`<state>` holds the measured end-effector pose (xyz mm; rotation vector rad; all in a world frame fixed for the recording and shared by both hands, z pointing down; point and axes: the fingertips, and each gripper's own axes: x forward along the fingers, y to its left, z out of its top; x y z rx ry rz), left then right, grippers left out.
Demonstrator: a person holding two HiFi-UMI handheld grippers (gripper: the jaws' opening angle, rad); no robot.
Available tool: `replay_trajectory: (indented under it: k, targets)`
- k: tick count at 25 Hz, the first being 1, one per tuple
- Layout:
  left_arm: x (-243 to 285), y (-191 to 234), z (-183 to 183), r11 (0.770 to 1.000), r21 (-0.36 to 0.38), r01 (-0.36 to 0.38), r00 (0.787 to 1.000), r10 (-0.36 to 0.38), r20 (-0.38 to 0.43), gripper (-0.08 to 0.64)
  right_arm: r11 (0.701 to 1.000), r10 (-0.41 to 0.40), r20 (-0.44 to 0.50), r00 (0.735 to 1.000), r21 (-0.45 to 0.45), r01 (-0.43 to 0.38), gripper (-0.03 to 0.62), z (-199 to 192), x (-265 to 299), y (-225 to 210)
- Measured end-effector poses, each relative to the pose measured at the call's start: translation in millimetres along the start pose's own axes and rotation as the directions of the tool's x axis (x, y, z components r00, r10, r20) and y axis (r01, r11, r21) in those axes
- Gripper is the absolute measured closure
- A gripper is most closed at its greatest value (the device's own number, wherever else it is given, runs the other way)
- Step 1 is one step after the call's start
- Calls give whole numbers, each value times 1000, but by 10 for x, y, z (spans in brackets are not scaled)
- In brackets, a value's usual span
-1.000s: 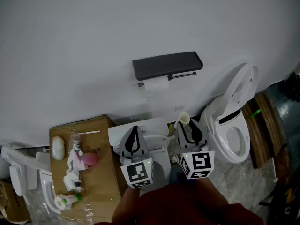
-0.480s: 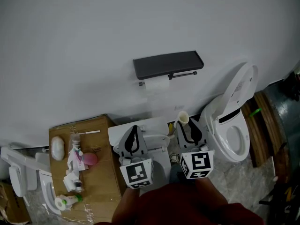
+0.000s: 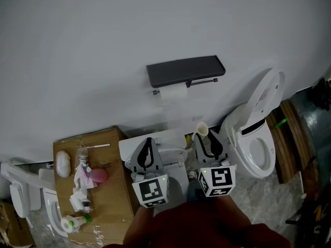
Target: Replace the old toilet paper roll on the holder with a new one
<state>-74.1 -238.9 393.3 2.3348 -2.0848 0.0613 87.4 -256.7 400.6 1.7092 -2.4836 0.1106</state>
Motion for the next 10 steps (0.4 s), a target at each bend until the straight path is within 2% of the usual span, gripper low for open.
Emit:
replay_trajectory:
  k: [7, 10]
  targets:
    - [21, -26, -3, 1000, -15, 6, 1000, -6, 9, 545, 1000, -4, -4, 1000, -1, 4, 440, -31, -9, -39]
    - [35, -52, 1, 1000, 4, 8, 1000, -8, 16, 545, 1000, -2, 1, 1000, -7, 2, 440, -11, -2, -51]
